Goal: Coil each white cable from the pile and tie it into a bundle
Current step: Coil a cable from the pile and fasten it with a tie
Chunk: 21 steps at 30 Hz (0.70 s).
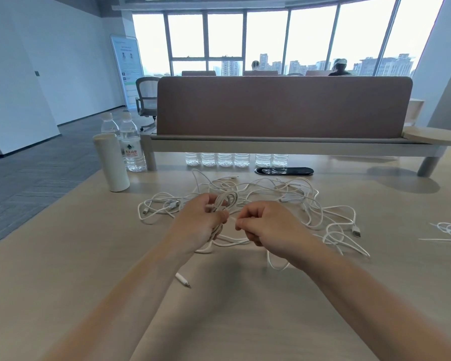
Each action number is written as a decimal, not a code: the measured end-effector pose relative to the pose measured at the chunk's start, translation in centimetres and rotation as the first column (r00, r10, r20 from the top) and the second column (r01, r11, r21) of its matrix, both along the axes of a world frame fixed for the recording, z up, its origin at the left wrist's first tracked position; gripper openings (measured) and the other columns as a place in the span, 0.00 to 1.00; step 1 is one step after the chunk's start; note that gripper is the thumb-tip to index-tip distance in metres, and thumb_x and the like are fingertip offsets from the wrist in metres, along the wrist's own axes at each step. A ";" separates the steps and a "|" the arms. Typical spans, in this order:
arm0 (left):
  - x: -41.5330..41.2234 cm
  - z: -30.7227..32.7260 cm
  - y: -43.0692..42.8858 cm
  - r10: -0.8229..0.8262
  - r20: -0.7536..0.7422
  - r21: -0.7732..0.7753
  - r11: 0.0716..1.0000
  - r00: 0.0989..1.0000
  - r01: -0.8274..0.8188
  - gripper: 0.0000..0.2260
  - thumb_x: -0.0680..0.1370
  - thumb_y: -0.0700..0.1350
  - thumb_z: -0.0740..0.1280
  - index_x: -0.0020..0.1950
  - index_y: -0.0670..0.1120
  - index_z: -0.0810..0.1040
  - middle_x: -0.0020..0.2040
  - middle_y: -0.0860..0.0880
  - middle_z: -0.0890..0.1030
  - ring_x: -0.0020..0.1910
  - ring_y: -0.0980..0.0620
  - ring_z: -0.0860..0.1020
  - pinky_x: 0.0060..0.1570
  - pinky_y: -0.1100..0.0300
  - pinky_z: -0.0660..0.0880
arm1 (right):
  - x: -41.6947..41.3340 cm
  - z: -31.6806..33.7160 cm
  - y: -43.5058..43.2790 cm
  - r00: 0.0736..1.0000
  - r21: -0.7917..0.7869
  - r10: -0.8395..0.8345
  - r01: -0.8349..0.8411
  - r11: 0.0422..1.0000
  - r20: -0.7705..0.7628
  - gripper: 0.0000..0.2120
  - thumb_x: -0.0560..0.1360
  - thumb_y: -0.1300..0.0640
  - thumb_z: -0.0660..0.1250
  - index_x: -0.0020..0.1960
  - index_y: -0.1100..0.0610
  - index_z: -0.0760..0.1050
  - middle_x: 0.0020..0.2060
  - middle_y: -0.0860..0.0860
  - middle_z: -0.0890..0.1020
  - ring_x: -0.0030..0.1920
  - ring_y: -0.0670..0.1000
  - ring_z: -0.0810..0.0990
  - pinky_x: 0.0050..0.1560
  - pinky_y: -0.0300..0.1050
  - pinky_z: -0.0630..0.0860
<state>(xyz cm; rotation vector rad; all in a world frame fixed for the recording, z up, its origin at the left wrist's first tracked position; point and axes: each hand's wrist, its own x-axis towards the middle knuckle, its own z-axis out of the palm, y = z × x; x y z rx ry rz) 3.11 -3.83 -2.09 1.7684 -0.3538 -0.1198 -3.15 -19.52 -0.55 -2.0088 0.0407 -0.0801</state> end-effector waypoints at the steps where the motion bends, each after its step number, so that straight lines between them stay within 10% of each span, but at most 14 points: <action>1: 0.1 -0.1 0.1 0.005 -0.006 -0.006 1.000 1.000 -0.005 0.05 0.78 0.35 0.68 0.51 0.44 0.79 0.32 0.48 0.79 0.26 0.51 0.71 0.28 0.61 0.67 | 0.0 0.2 0.0 1.000 -0.020 0.010 -0.010 1.000 0.002 0.09 0.75 0.61 0.68 0.36 0.56 0.79 0.22 0.46 0.73 0.27 0.49 0.68 0.37 0.49 0.66; 21: -1.2 0.1 -0.3 -0.065 0.042 0.139 0.989 0.997 0.058 0.07 0.79 0.38 0.68 0.45 0.47 0.73 0.31 0.52 0.80 0.29 0.52 0.73 0.28 0.60 0.69 | 0.8 0.4 -0.1 0.998 -0.019 0.035 -0.036 0.999 -0.054 0.05 0.76 0.67 0.65 0.48 0.69 0.78 0.30 0.52 0.82 0.28 0.47 0.77 0.30 0.39 0.72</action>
